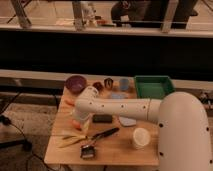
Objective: Place apple in paper cup
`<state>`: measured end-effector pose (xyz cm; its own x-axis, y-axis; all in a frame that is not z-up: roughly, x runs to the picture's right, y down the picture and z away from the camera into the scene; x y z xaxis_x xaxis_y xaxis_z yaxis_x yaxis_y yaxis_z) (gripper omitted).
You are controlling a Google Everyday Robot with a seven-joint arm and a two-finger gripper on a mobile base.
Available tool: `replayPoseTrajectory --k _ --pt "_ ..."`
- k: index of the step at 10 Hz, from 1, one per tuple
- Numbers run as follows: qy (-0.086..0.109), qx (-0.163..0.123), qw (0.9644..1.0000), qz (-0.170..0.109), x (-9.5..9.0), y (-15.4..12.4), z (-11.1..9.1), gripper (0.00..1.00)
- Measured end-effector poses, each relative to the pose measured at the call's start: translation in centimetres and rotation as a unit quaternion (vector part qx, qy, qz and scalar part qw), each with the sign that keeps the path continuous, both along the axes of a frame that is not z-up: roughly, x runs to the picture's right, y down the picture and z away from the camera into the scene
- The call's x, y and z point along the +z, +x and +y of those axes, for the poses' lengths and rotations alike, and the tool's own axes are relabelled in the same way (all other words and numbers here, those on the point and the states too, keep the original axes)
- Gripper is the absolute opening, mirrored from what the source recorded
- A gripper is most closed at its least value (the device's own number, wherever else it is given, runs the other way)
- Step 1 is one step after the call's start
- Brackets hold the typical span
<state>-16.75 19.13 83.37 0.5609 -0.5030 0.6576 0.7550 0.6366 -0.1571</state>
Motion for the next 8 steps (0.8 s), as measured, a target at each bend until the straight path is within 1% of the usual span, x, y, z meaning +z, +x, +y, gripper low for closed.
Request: replayPoseTrajectory --k 3,6,7,8 --pt "0.011 -0.012 0.9999 -0.003 0.4 -0.4 -1.0 0.8" --pt "0.018 -0.023 0.9996 -0.004 0.9 -0.3 -1.7 0.8" --pt "0.017 -0.025 0.9995 -0.006 1.0 -0.2 -1.6 0.75" --pt "0.015 -0.025 0.9996 -0.007 1.0 -0.2 -1.3 0.68"
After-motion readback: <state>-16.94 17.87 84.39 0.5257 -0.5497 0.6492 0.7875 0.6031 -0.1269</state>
